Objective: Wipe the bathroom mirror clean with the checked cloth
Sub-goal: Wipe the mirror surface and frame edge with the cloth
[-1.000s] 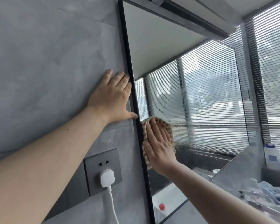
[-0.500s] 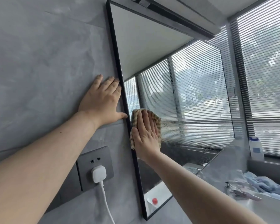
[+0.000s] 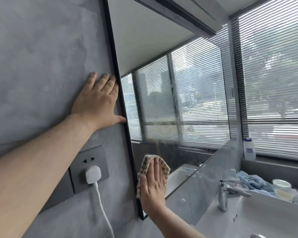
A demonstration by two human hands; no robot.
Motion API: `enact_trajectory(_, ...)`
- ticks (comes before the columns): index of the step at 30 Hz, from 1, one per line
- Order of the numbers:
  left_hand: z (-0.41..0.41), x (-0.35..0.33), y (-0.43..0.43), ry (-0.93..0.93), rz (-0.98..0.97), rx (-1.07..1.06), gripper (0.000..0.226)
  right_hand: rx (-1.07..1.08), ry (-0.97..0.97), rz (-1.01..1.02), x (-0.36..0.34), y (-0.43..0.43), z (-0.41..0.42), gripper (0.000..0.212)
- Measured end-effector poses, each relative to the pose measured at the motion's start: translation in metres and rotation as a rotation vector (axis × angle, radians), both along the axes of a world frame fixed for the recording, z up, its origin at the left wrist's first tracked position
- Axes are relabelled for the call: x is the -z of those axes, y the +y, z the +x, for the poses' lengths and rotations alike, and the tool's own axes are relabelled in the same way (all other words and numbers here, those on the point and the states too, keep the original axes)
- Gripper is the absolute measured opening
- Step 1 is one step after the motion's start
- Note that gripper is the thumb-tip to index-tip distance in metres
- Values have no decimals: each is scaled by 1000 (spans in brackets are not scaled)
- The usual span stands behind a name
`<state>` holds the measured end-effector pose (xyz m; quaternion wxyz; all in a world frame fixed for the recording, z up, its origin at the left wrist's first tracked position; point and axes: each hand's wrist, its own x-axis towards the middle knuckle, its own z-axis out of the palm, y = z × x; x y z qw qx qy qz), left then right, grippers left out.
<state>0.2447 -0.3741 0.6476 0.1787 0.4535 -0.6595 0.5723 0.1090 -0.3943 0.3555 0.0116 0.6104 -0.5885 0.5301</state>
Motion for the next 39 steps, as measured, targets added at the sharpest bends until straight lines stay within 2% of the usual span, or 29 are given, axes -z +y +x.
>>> enact_trajectory(3, 0, 0, -1, -3, 0, 6, 122, 21, -65, 61, 30, 0, 0, 70)
enact_trajectory(6, 1, 0, -2, -9, -2, 2, 121, 33, -132, 69, 31, 2, 4, 71)
enact_trajectory(11, 0, 0, 1, -8, 19, -1, 120, 34, -475, 139, 30, 11, 27, 61)
enact_trajectory(15, -1, 0, 1, -11, 11, -12, 120, 32, -634, 158, 6, 9, 32, 58)
enact_trajectory(18, 0, 1, 1, -17, -2, -16, 121, 8, -578, 88, -35, 5, 26, 60)
enact_trajectory(24, -1, 0, -1, -12, -3, -1, 121, 12, -343, -87, -165, -19, 2, 61)
enact_trajectory(28, 0, 0, -2, -3, -2, 16, 122, 6, -285, -164, -219, -36, -20, 61)
enact_trajectory(34, -1, 0, -2, -4, -21, 33, 124, 96, -311, -176, -207, -53, -46, 59)
enact_trajectory(39, -1, 1, -1, -17, -25, 13, 123, 139, -401, -62, -144, -54, -61, 59)
